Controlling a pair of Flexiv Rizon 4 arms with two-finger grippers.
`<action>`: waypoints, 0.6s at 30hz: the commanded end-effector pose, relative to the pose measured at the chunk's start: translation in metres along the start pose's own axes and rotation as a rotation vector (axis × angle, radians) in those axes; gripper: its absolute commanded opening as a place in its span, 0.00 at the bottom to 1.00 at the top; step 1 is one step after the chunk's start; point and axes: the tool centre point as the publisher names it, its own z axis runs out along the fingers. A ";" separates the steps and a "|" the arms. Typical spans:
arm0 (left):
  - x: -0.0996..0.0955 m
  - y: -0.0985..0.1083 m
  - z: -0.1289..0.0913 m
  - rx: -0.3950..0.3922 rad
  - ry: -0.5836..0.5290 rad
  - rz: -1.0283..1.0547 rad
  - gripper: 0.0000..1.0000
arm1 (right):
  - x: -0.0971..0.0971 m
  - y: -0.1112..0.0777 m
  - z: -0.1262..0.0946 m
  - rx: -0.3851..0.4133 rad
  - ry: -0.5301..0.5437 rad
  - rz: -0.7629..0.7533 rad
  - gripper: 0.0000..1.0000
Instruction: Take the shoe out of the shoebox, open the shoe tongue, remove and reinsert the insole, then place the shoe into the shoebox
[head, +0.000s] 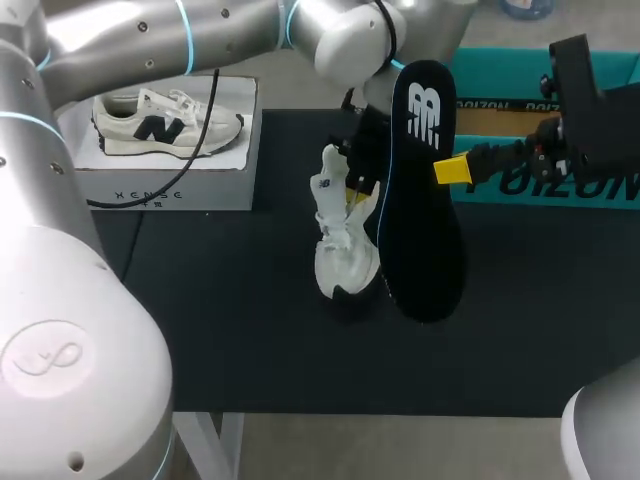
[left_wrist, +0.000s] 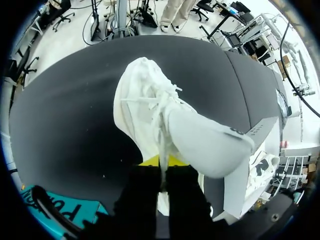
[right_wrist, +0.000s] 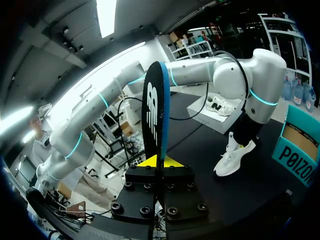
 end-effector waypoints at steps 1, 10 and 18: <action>-0.001 -0.002 -0.004 -0.002 0.015 -0.003 0.00 | -0.001 0.002 0.003 0.003 0.001 0.002 0.00; 0.005 -0.014 -0.009 -0.021 0.026 -0.033 0.00 | -0.001 0.002 0.003 0.003 0.001 0.002 0.00; 0.008 -0.026 -0.007 -0.012 0.038 -0.059 0.00 | -0.001 0.002 0.003 0.003 0.001 0.002 0.00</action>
